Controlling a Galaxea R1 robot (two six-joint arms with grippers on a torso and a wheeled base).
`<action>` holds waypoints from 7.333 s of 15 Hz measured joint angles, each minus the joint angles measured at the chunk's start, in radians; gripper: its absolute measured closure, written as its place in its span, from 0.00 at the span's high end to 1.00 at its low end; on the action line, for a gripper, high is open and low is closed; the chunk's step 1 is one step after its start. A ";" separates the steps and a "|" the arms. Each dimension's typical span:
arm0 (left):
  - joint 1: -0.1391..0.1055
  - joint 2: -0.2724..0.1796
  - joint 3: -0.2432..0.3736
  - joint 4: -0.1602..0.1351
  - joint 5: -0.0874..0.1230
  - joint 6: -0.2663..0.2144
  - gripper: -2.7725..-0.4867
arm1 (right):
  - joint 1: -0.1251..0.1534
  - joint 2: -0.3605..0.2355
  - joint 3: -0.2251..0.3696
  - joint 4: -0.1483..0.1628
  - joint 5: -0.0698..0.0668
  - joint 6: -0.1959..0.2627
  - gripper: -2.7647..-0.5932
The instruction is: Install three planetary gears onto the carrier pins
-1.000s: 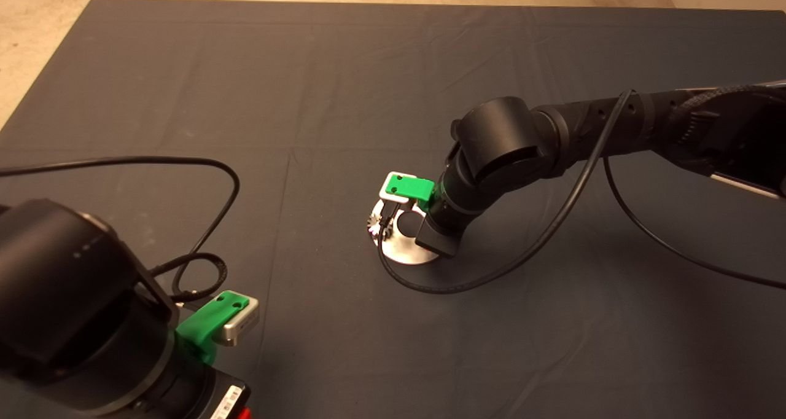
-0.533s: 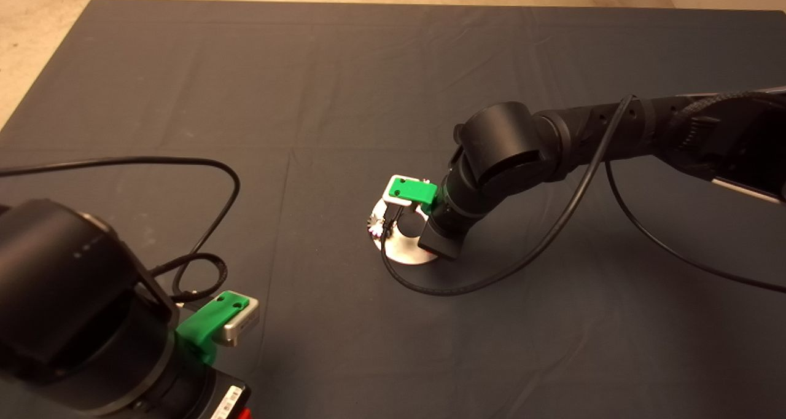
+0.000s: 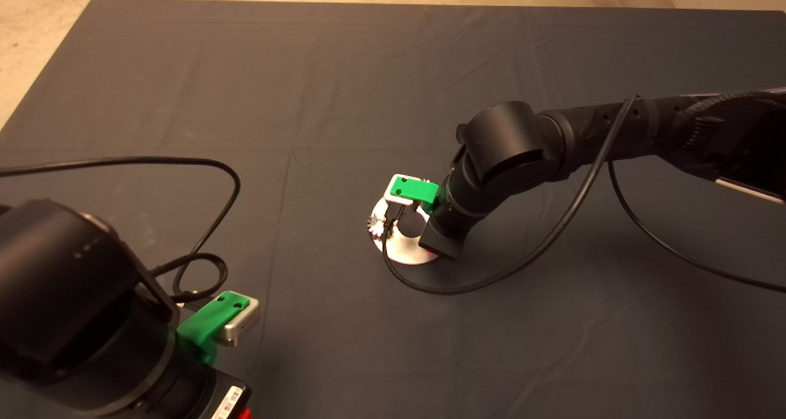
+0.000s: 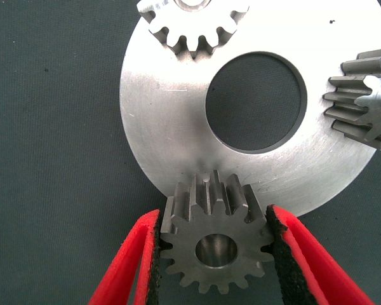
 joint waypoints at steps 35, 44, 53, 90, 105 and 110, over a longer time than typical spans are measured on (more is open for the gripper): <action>0.000 0.000 0.003 0.000 0.001 0.000 0.75 | -0.003 -0.019 0.030 -0.007 -0.013 -0.003 0.20; 0.000 0.000 0.004 0.000 0.000 -0.001 0.75 | -0.003 -0.018 0.029 -0.030 -0.013 -0.003 0.20; 0.000 0.000 0.004 0.000 0.000 -0.001 0.75 | -0.003 -0.007 0.029 -0.030 -0.012 -0.002 0.20; 0.000 0.000 0.004 0.000 0.000 -0.001 0.75 | -0.024 0.000 -0.053 -0.033 -0.006 -0.041 0.38; 0.000 -0.025 0.004 -0.001 0.000 -0.016 0.92 | 0.059 -0.924 0.523 0.223 -0.017 0.370 0.66; 0.000 -0.106 0.004 0.000 -0.053 0.006 1.00 | 0.072 -1.113 0.632 0.333 -0.018 0.485 0.73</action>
